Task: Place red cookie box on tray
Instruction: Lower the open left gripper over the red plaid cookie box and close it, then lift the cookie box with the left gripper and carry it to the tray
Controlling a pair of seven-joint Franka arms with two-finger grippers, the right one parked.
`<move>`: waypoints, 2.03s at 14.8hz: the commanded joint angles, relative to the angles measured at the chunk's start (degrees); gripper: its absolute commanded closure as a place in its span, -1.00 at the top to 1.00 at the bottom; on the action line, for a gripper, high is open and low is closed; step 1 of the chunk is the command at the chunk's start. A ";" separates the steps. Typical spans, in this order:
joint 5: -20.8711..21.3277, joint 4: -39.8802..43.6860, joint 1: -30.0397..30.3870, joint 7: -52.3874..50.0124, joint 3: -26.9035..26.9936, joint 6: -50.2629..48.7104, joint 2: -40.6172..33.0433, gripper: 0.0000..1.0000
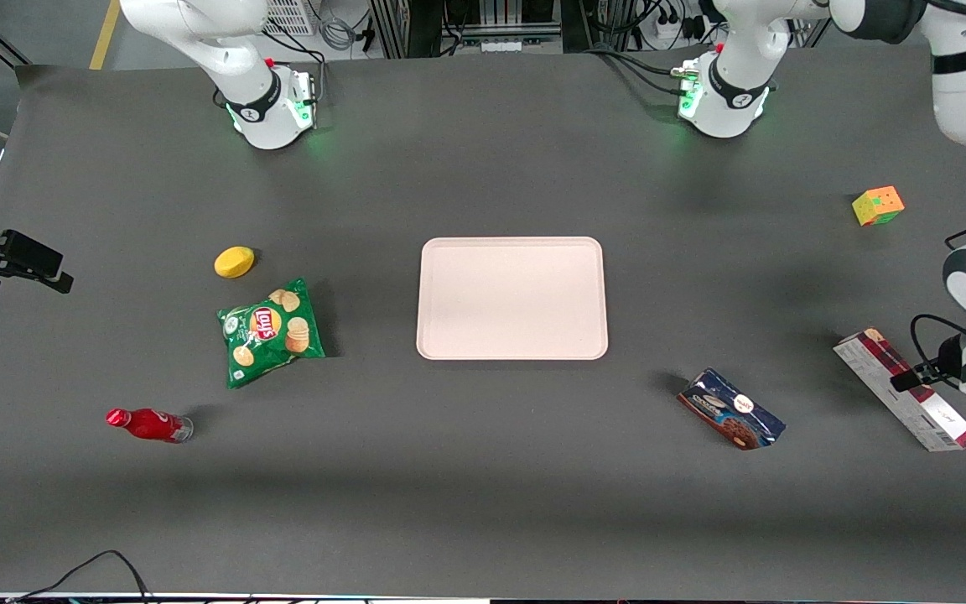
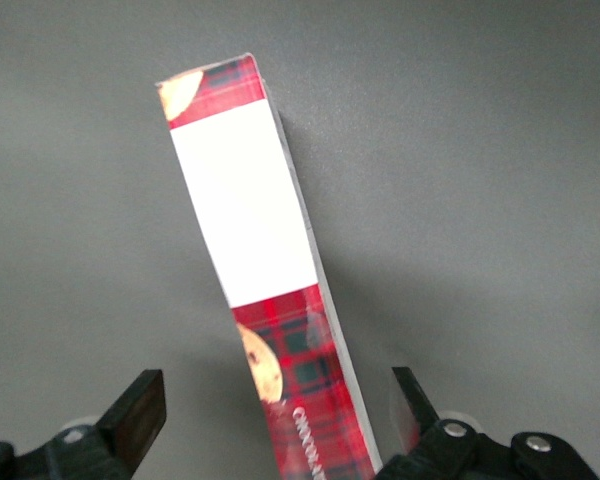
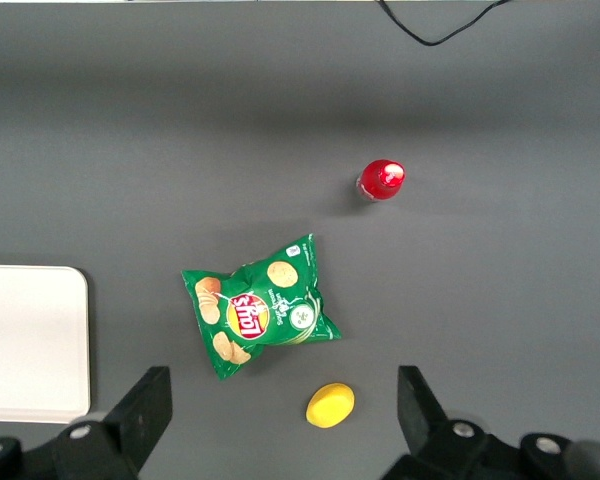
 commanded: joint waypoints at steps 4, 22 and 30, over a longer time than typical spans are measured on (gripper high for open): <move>-1.68 0.58 -0.79 0.49 0.48 6.62 4.34 1.00; 4.98 0.49 -2.20 7.88 -0.21 -7.84 -7.58 -1.00; 5.35 0.84 -4.57 6.83 -15.05 -32.91 -27.02 -1.00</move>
